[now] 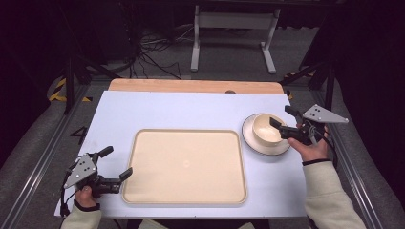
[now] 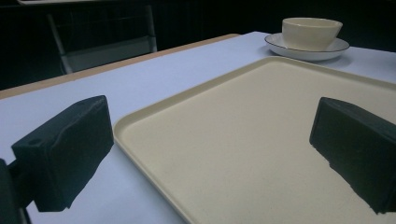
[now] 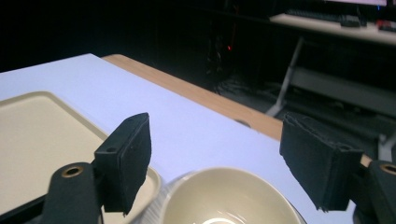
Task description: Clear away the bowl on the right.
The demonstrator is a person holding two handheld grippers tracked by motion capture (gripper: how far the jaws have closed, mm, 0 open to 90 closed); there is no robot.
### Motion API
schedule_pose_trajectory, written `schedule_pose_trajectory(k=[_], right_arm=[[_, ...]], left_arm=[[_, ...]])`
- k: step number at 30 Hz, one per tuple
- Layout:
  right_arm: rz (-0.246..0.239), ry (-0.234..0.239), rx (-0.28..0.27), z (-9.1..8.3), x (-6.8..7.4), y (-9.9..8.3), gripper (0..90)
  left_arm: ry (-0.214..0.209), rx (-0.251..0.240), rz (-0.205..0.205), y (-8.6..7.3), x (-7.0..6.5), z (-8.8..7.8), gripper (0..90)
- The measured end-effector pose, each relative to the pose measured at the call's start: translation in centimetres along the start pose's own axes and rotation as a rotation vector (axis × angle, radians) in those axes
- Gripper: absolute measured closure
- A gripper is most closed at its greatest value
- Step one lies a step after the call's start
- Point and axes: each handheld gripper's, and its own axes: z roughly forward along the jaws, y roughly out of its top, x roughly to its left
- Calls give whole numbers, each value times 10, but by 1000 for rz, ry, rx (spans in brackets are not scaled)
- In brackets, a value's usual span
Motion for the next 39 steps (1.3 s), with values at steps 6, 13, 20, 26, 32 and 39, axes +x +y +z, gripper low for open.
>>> schedule_pose_trajectory(k=[6, 13, 20, 26, 32, 39], right_arm=[[33, -78, 105, 6, -24, -8, 279], [86, -105, 188, 10, -36, -21, 361], [151, -128, 276, 18, -45, -38, 383], [195, -121, 320, 25, -52, -50, 398], [234, -126, 354, 32, -56, -56, 433], [269, -124, 429, 44, -62, -60, 535]], left_arm=[[-2, 6, -2, 0, 0, 0, 3], [-10, 8, -1, 0, 1, 0, 3], [-11, 9, -2, 0, 0, 1, 3], [-4, 22, 4, -2, -1, -2, 3], [8, 28, -2, -4, -1, -8, 3], [30, 40, -2, -6, -3, -15, 3]])
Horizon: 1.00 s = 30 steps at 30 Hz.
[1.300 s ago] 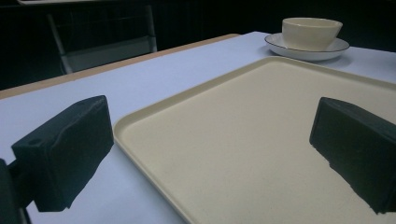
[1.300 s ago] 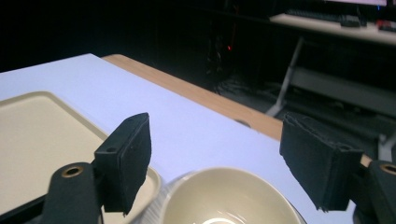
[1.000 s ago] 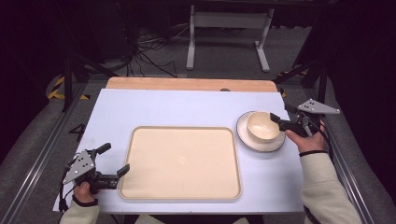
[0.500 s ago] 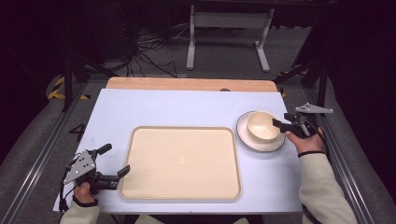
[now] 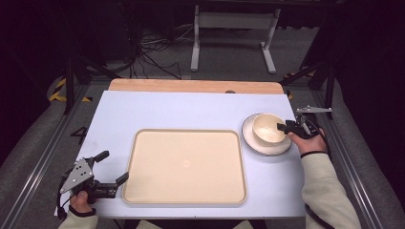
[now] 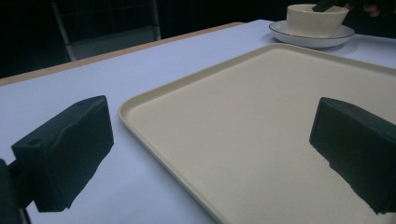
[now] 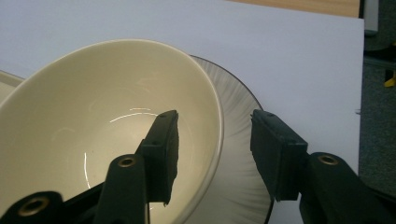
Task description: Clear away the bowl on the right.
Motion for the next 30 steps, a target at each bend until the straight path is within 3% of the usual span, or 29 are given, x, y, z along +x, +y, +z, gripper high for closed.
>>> schedule_pose_trajectory(k=[9, 13, 19, 30], right_arm=[[58, 3, 101, 12, -5, 4, 605], [94, 26, 124, 15, -8, 4, 655], [74, 43, 164, 16, -4, 10, 801], [128, 33, 221, 16, -3, 16, 835]], left_arm=[[11, 14, -6, -3, 0, -8, 3], [9, 15, -21, -4, 0, -11, 3], [13, 21, -20, -6, -2, -13, 3], [11, 32, -19, -6, -1, -13, 3]])
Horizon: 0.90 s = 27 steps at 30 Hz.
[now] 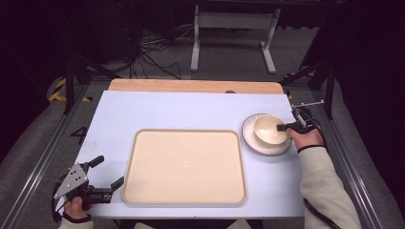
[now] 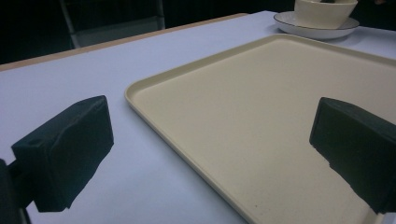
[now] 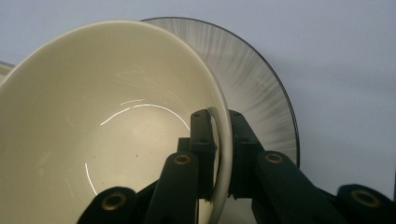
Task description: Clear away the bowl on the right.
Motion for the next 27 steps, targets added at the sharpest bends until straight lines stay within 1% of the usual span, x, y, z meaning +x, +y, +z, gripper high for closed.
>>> schedule_pose_trajectory(k=[3, 5, 8, 10, 12, 14, 18, 20, 22, 24, 27], right_arm=[[19, -6, 7, -1, 1, 1, 837], [32, -4, 11, -2, 1, 2, 836], [63, 24, 24, -4, 1, 3, 832], [68, 28, 22, -6, 2, 3, 830], [68, 27, 22, -6, 3, 3, 829], [65, 16, 16, -9, 5, 5, 825], [65, 31, 13, -13, 6, 7, 824], [66, 39, -1, -18, 8, 9, 825], [63, 39, -1, -23, 10, 11, 824], [47, 22, -6, -29, 13, 14, 824], [43, 21, -6, -35, 16, 17, 824]], left_arm=[[4, -1, -6, 0, 0, 1, 3], [1, 0, -1, 0, 0, 1, 3], [-8, 16, -3, 0, 0, 2, 3], [-8, 16, -3, 0, -1, 3, 3], [-8, 14, -3, 0, -1, 4, 3], [-8, 13, -4, 0, -1, 5, 3], [-15, 25, -3, 0, 0, 7, 3], [-19, 20, -7, 0, -1, 9, 3], [-21, 25, -2, 1, 0, 9, 3], [-25, 29, -2, 1, 0, 10, 3], [-25, 33, -10, 1, 0, 13, 3]])
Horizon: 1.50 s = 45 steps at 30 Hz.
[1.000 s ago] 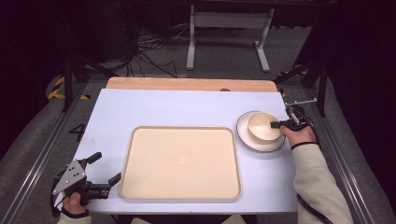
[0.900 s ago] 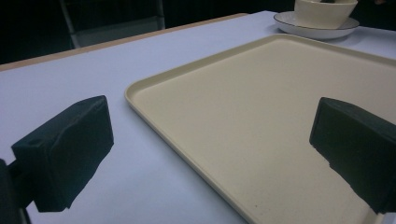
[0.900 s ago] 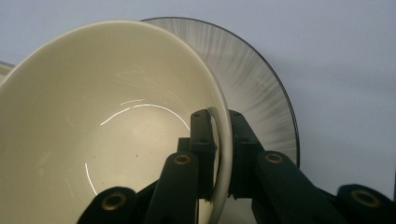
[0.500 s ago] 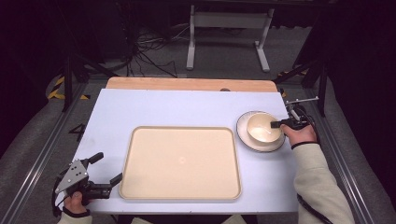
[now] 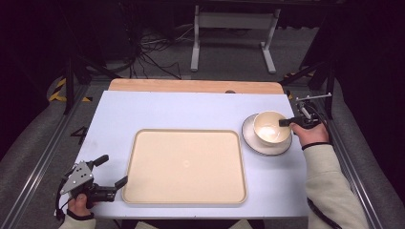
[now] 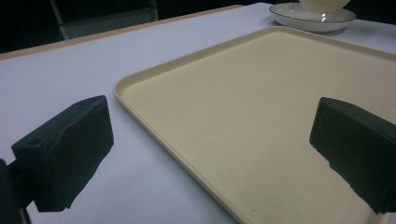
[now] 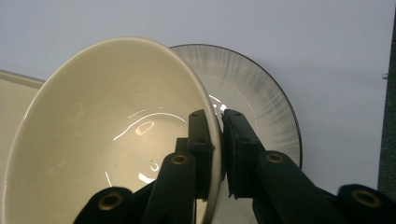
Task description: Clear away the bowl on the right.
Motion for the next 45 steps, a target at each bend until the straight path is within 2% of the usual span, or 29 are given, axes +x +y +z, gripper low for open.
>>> schedule_pose_trajectory(k=[8, 14, 21, 31, 39, 45], right_arm=[[-3, -11, -5, -17, 5, 8, 824], [-26, -11, -11, -30, 9, 10, 824], [-49, -1, -17, -35, 20, 11, 824], [-125, 50, -3, -30, 61, 19, 824], [-190, 148, -9, -20, 100, 23, 824], [-234, 182, 10, -14, 128, 26, 823]], left_arm=[[-8, 3, 5, 2, 0, 5, 3], [-11, 13, 9, 2, 0, 6, 3], [-14, 10, 0, 2, 0, 7, 3], [-19, -7, 1, 3, 3, 7, 3], [-22, -5, 5, 3, 2, 7, 3], [-24, -5, 0, 3, 2, 8, 3]])
